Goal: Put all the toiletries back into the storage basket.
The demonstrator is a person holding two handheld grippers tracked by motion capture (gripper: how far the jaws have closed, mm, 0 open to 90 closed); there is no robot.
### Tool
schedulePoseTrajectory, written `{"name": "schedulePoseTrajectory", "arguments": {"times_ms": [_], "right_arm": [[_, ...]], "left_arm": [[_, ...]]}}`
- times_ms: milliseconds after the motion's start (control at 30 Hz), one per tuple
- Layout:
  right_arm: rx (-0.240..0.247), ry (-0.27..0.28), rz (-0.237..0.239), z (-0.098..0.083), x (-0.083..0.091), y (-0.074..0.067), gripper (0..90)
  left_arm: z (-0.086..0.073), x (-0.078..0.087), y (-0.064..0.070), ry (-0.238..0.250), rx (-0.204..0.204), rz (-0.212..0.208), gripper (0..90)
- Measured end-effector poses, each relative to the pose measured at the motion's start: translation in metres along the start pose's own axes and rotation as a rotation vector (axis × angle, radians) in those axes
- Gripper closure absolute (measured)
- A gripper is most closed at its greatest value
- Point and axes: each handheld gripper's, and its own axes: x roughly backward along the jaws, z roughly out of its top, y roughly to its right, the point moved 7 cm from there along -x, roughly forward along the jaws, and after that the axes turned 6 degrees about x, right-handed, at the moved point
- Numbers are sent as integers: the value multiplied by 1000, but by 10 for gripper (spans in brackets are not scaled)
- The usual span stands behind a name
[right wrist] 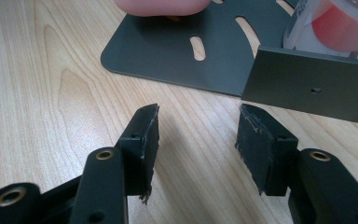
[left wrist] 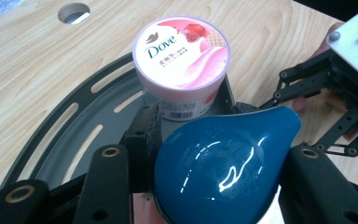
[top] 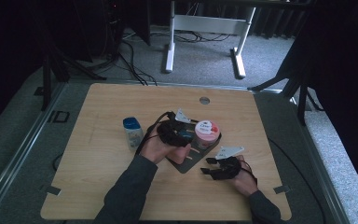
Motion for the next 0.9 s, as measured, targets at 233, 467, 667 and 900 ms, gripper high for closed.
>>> {"name": "schedulePoseTrajectory", "arguments": {"times_ms": [233, 467, 667, 900], "right_arm": [[0, 0, 0, 0, 0, 0, 484], [0, 1, 0, 0, 0, 0, 484], [1, -1, -1, 0, 0, 0, 484], [0, 0, -1, 0, 0, 0, 484]], "left_arm": [[5, -5, -4, -11, 0, 8, 533], [6, -9, -11, -17, 13, 15, 534], [8, -13, -16, -13, 28, 24, 533], [12, -17, -21, -14, 42, 41, 534]]}}
